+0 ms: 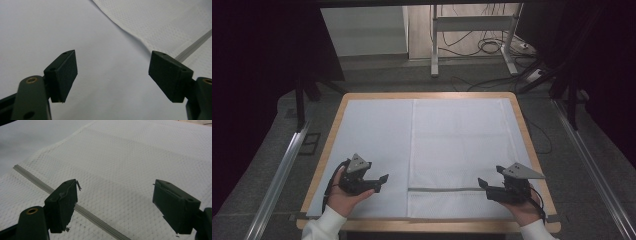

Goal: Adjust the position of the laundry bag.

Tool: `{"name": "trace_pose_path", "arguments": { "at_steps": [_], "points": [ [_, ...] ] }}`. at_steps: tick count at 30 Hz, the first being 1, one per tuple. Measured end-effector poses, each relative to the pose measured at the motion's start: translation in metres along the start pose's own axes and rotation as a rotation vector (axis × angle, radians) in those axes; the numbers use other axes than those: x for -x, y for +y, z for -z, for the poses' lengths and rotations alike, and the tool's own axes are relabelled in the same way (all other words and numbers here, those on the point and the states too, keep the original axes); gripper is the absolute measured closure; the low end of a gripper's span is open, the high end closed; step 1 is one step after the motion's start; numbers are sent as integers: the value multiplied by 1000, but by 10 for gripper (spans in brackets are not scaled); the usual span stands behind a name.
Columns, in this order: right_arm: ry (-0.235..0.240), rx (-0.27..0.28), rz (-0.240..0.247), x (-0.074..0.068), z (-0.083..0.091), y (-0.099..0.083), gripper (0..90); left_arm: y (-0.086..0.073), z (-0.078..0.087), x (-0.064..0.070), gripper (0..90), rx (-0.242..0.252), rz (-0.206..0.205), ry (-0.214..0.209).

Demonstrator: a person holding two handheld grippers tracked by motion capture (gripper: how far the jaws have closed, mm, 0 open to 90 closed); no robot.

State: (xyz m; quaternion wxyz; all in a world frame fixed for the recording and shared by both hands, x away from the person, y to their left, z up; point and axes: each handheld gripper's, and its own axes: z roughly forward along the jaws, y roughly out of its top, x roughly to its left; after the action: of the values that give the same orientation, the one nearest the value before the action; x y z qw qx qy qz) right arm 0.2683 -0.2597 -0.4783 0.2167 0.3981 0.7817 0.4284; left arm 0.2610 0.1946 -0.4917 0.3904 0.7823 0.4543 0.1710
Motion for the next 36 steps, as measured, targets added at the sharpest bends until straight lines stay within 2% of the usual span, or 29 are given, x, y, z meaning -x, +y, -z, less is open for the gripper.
{"name": "trace_pose_path", "arguments": {
  "at_steps": [6,9,10,13,18,22,26,31,36],
  "points": [
    [-2,0,-7,5,-3,0,195,5,-7,5,238,-22,-7,7],
    [-12,0,-4,5,-2,0,196,6,-9,7,243,-23,10,-5],
    [-13,4,-10,6,-1,1,196,8,-12,10,246,-27,26,-23],
    [-16,6,-11,6,-1,1,197,10,-16,14,260,-29,32,-33],
    [-30,8,-3,8,-1,2,200,10,-27,24,259,-60,46,-52],
    [-38,3,-10,11,-2,1,203,12,-30,28,257,-56,59,-61],
    [-48,3,-20,10,-1,-1,205,14,-37,35,258,-74,36,-60],
    [-59,13,-21,10,7,-2,210,17,-42,41,257,-76,6,-79],
    [-70,13,-24,11,7,-3,213,17,-46,44,255,-90,-7,-78]
  ]
}}
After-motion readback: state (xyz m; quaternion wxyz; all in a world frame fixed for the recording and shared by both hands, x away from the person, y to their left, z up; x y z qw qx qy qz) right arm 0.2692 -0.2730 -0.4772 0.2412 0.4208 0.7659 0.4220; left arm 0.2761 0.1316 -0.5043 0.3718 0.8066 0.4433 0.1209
